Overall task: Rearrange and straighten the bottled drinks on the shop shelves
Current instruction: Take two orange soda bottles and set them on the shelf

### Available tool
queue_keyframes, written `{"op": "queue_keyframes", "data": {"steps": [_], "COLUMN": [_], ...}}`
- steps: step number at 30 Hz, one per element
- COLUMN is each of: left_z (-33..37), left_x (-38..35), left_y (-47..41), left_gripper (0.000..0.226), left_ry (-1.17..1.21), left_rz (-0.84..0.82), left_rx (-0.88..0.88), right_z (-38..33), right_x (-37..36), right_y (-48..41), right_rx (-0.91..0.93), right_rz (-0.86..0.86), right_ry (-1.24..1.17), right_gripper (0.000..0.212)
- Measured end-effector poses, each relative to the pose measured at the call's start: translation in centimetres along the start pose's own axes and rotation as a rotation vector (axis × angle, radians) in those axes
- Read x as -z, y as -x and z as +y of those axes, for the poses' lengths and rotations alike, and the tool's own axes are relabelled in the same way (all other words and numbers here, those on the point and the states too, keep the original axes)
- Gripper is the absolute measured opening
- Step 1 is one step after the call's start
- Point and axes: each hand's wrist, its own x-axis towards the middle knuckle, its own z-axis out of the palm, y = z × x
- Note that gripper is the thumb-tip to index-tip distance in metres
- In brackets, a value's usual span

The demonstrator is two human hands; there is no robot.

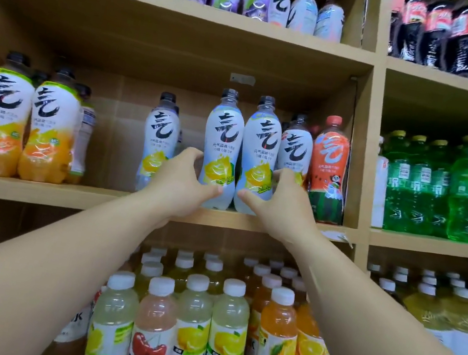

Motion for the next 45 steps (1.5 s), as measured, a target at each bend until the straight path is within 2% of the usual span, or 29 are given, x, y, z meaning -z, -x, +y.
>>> {"op": "queue_keyframes", "data": {"steps": [3, 8, 18, 24, 31, 34, 36, 40, 42, 45], "left_z": [0.4, 0.8, 0.8, 0.6, 0.5, 0.8, 1.1, -0.5, -2.4, -6.5], "left_x": [-0.8, -1.6, -1.5, -1.4, -1.4, -1.6, -1.6, 0.1, 0.9, 0.9], "left_y": [0.0, -0.3, -1.3, -1.5, -1.5, -0.7, 0.7, 7.2, 11.5, 16.4], "left_gripper": [0.059, 0.047, 0.07, 0.073, 0.075, 0.076, 0.081, 0.05, 0.037, 0.034], "left_ry": [-0.145, -0.249, -0.24, -0.26, -0.291, -0.354, -0.257, -0.035, 0.028, 0.059], "left_rz": [-0.014, -0.051, -0.135, -0.216, -0.222, -0.153, -0.039, 0.301, 0.411, 0.461], "left_rx": [-0.046, -0.071, -0.008, -0.052, -0.085, -0.08, -0.089, -0.297, -0.316, -0.116], "right_z": [1.2, 2.3, 3.2, 4.0, 4.3, 4.5, 4.6, 5.1, 5.6, 6.7], "right_x": [0.7, 1.2, -0.1, 0.7, 0.4, -0.1, -0.4, -1.0, -1.9, -4.6], "right_y": [0.1, -0.3, -1.3, -1.7, -1.5, -1.0, 0.0, 5.3, 8.6, 11.4], "right_rx": [0.061, 0.094, 0.128, 0.138, 0.16, 0.184, 0.235, 0.446, 0.478, 0.406], "right_rz": [0.017, 0.016, 0.091, 0.026, 0.064, 0.108, 0.18, 0.402, 0.368, 0.129], "right_ry": [-0.022, -0.062, 0.09, 0.025, 0.035, 0.053, -0.012, -0.211, -0.285, -0.212], "right_gripper": [0.044, 0.046, 0.058, 0.061, 0.059, 0.054, 0.052, 0.035, 0.023, 0.018]}}
